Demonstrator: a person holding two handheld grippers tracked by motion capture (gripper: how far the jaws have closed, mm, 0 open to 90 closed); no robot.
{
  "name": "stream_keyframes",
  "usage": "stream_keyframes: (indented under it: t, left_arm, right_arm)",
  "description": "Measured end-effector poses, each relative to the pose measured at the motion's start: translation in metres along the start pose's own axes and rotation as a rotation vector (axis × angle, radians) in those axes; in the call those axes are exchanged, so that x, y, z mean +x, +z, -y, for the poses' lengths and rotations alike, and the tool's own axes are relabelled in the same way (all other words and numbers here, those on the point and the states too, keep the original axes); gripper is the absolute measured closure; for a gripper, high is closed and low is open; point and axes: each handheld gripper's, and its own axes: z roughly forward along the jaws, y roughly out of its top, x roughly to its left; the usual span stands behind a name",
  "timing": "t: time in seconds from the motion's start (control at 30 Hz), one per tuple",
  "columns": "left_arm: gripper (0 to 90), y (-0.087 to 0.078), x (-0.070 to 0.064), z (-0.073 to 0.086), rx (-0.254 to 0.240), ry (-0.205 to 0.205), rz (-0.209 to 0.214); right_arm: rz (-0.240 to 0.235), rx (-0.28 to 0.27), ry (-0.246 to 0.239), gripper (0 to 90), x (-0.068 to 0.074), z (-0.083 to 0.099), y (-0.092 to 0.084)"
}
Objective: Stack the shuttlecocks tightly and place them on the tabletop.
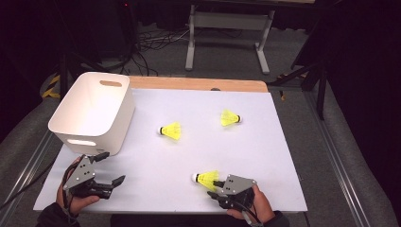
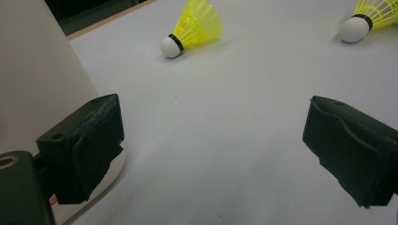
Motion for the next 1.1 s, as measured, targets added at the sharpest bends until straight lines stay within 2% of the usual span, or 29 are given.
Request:
stream_keyframes:
  t: [0.2, 0.33, 0.83, 1.03, 1.1]
  left_arm:
    - [6.5, -0.0001, -0.0007, 0.0007, 0.014, 0.001, -0.006]
    - [6.8, -0.0004, -0.0023, 0.0006, 0.020, 0.007, -0.004]
    - [6.8, -0.0004, -0.0029, 0.0013, 0.026, 0.008, -0.002]
    - [6.7, -0.0002, -0.0029, 0.0014, 0.027, 0.007, -0.001]
    - [6.7, -0.0001, -0.0029, 0.0015, 0.026, 0.005, -0.001]
  right_arm:
    - [0.017, -0.019, -0.012, 78.7, 0.0009, -0.0022, 0.0011]
    - [-0.001, -0.026, -0.039, 87.3, 0.0015, -0.0029, 0.0017]
    - [0.023, -0.048, -0.069, 89.7, 0.0006, -0.0049, -0.0036]
    - [0.030, -0.058, -0.062, 89.9, -0.0005, -0.0054, -0.0056]
    - [0.017, -0.067, -0.044, 89.8, -0.0018, -0.0056, -0.0062]
